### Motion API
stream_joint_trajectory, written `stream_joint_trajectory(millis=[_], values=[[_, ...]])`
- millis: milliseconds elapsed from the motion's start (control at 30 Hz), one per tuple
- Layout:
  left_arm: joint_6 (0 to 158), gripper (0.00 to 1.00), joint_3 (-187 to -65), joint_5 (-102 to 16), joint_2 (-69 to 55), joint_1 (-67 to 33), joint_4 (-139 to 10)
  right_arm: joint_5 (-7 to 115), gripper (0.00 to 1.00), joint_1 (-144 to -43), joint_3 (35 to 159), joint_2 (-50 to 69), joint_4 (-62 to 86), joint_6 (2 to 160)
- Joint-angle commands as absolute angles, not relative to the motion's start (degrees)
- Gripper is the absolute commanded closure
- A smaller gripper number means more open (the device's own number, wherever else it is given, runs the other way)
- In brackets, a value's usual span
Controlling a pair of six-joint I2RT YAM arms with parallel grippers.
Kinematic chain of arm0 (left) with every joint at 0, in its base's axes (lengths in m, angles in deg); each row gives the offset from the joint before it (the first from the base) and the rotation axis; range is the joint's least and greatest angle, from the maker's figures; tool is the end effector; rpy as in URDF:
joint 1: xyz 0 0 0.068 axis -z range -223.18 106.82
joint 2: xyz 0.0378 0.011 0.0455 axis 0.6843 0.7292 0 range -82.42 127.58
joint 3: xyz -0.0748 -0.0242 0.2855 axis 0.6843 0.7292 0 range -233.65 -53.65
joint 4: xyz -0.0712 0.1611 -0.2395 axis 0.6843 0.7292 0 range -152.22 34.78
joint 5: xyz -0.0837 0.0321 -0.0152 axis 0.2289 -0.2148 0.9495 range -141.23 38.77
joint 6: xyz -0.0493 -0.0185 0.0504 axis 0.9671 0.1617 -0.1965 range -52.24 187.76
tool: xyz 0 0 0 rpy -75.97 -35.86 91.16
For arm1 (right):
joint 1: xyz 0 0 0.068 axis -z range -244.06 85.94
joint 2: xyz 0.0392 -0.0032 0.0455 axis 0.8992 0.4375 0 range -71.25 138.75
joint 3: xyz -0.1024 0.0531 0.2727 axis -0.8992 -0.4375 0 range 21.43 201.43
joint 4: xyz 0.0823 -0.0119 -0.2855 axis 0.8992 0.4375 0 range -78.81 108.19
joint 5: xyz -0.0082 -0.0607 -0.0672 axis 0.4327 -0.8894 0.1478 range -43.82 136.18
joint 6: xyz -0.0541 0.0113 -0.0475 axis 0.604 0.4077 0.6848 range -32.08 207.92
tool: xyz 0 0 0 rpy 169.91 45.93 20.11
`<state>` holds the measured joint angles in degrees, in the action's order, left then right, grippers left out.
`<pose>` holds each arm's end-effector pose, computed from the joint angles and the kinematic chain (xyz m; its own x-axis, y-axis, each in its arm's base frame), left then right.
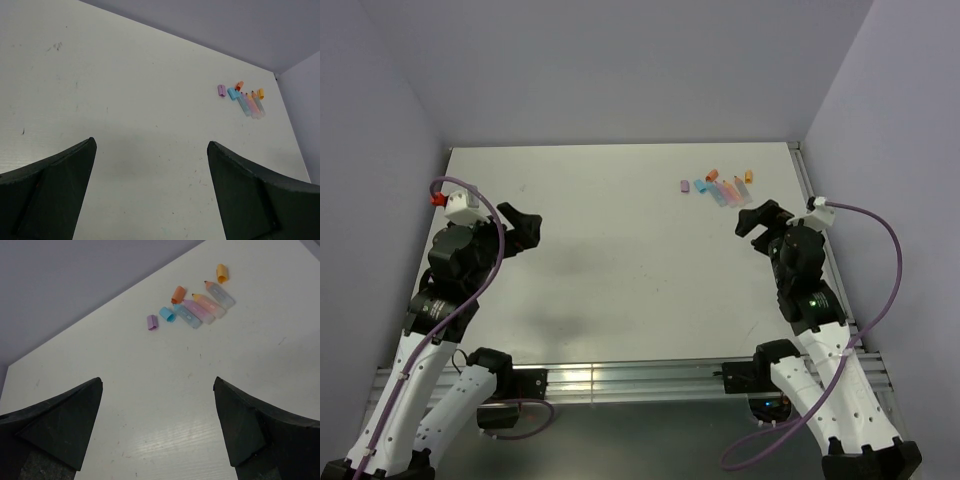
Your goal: Insert the pens into the pen caps
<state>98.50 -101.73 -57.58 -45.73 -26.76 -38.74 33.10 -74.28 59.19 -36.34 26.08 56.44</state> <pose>0.1802 -0.0462 0.3721 -0.2633 -0.4519 -0.8523 0.0496 0.8760 -0.4798 0.1930 0.0208 0.3246 -0.1517 0.4895 -0.8587 0.1455 0.8703 0.4705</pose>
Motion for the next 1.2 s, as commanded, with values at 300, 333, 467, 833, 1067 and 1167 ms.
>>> stream_joint_trajectory(millis=[300, 333, 467, 833, 1067, 1167], values=[[98.52, 0.01, -102.26, -54.58, -45.59, -27.18, -41.04, 35.19, 0.20, -74.08, 72.92, -16.72, 25.42, 62.17], [98.78, 0.01, -102.34, -54.49, -45.33, -27.19, -41.13, 34.93, 0.22, -74.08, 74.41, -14.06, 25.69, 62.95], [99.14, 0.01, -102.87, -52.82, -43.92, -27.19, -41.74, 36.67, 0.33, -73.47, 83.98, -2.11, 26.65, 64.98], [99.49, 0.01, -103.14, -49.21, -42.25, -29.21, -42.27, 43.27, 0.50, -70.74, 106.58, 31.47, 31.75, 68.94], [99.75, 0.01, -102.96, -47.02, -41.81, -30.43, -42.97, 42.40, 0.51, -70.04, 122.05, 45.62, 38.77, 69.82], [99.93, 0.00, -102.96, -45.97, -41.55, -30.87, -42.97, 42.31, 0.50, -69.86, 125.84, 48.62, 40.71, 70.69]])
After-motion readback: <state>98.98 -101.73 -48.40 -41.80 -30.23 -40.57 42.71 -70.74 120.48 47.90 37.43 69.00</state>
